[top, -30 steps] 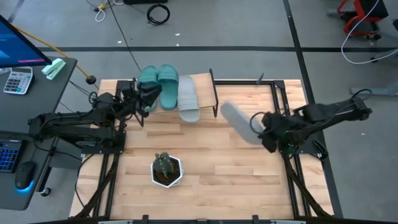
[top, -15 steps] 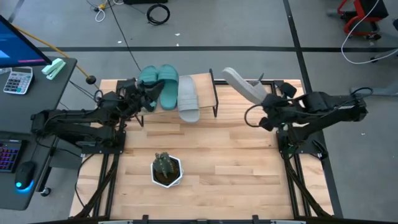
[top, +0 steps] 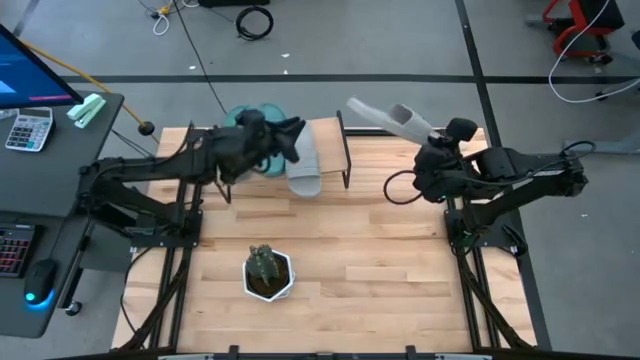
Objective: Pick and place slides into the shelf
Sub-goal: Put the gray slipper on the shelf
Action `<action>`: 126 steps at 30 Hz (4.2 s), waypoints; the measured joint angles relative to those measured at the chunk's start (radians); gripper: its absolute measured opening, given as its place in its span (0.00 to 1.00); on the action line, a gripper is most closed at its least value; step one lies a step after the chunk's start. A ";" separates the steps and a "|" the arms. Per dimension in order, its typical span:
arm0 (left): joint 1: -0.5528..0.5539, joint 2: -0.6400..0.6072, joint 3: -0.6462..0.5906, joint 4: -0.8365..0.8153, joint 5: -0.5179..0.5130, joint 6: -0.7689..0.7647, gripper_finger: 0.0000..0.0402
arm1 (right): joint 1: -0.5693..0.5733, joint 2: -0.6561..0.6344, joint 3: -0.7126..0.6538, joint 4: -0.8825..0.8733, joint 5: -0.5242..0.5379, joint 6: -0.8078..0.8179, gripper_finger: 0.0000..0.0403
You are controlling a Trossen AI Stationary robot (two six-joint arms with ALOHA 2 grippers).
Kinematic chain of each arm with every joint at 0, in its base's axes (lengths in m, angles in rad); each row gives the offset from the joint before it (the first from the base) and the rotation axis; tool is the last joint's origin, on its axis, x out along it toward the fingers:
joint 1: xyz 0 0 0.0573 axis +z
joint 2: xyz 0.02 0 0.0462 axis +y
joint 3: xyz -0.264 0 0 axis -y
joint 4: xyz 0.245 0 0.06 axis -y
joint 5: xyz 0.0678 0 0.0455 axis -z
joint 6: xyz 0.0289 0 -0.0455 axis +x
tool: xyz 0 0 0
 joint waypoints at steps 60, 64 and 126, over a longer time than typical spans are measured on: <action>0.170 0.072 0.090 -0.118 0.564 -0.811 0.75 | -0.125 0.137 -0.001 0.686 -0.030 -0.951 0.12; 0.169 0.071 0.090 -0.116 0.565 -0.806 0.67 | -0.144 0.138 -0.002 0.743 -0.062 -0.993 0.12; 0.478 0.056 0.091 -0.599 1.475 0.242 0.17 | -0.597 0.037 0.000 0.782 -1.724 0.407 0.56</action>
